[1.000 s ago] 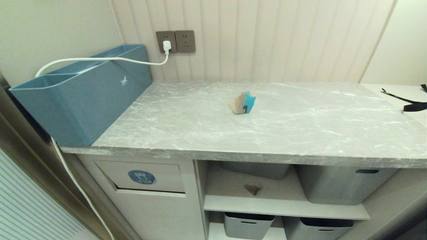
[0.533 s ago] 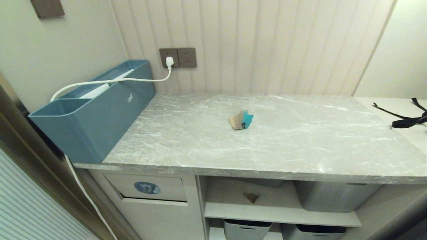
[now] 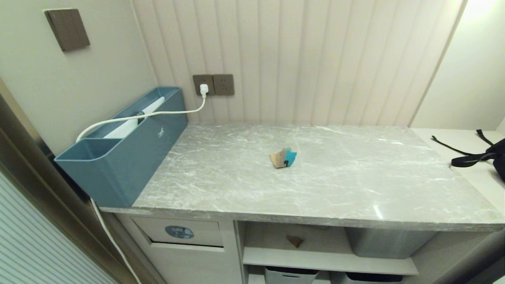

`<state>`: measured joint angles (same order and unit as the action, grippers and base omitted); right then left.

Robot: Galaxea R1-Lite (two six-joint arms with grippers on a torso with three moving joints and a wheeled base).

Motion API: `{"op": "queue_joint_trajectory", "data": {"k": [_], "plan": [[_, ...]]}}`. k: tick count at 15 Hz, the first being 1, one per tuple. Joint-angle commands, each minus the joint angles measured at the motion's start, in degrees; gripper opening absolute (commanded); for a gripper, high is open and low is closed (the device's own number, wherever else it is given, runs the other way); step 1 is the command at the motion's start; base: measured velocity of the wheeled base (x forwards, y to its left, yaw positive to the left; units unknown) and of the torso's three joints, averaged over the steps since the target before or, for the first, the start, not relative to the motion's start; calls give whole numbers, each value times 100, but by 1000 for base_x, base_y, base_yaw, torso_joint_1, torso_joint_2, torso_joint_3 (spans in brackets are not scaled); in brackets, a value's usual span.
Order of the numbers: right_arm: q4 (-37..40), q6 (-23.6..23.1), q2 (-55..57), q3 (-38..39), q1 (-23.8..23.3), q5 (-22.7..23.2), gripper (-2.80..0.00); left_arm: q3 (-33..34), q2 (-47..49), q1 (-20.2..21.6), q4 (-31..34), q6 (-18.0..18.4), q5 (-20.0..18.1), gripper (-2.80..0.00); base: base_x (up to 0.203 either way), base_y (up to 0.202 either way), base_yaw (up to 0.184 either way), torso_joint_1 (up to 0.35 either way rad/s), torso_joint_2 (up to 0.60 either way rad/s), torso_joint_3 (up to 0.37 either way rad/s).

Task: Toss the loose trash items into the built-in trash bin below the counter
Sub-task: Pick up the garbage

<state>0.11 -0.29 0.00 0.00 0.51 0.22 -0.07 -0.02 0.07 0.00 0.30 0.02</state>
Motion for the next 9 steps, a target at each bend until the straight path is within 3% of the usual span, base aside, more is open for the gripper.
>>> {"op": "queue_joint_trajectory", "data": {"k": [1,3,5,9], "plan": [[-2,3,-9,0,2,-1,-280,-40,-4,1,-34,27,-2,-280,0,0,0,0,0,0],[-2,3,-9,0,2,4,-280,-635,249,1,-18,22,10,-280,0,0,0,0,0,0],[-2,3,-9,0,2,-4,-280,-1370,1095,-39,-103,-39,-139,-280,0,0,0,0,0,0],[-2,3,-9,0,2,3,-280,-3202,4265,-332,-591,-200,-1259,-280,0,0,0,0,0,0]]}}
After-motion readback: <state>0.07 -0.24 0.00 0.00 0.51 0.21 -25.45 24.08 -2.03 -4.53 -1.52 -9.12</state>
